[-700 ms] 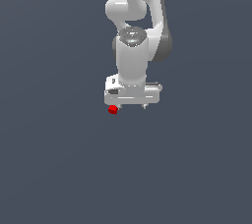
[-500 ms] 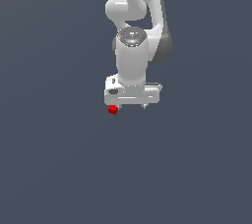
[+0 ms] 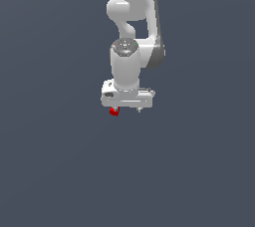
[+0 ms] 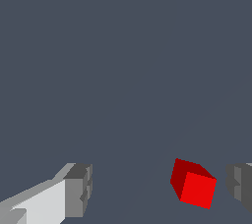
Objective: Pick up the red cube and move it to a goal position.
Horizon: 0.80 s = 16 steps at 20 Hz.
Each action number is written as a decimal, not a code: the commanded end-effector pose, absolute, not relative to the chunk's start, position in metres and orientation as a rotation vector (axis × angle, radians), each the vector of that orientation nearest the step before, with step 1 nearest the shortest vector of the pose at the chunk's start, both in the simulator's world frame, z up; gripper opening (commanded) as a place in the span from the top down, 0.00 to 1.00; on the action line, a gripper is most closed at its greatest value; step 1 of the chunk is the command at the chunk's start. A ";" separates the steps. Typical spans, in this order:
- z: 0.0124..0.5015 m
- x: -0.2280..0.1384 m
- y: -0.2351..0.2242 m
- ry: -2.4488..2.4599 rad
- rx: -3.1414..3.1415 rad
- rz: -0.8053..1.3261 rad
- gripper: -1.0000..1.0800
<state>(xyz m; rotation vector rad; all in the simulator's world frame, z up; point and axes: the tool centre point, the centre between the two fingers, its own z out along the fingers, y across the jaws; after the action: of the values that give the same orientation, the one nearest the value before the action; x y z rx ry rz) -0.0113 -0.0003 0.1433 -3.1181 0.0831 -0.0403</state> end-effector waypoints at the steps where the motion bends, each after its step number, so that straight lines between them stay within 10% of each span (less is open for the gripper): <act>1: 0.127 -0.021 -0.011 0.137 -3.120 -0.034 0.04; 16: 0.030 -0.083 -0.066 0.453 -3.109 -0.003 0.04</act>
<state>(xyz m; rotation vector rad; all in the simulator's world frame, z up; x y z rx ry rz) -0.0792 -0.0634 0.0358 -3.1111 0.4341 -0.0044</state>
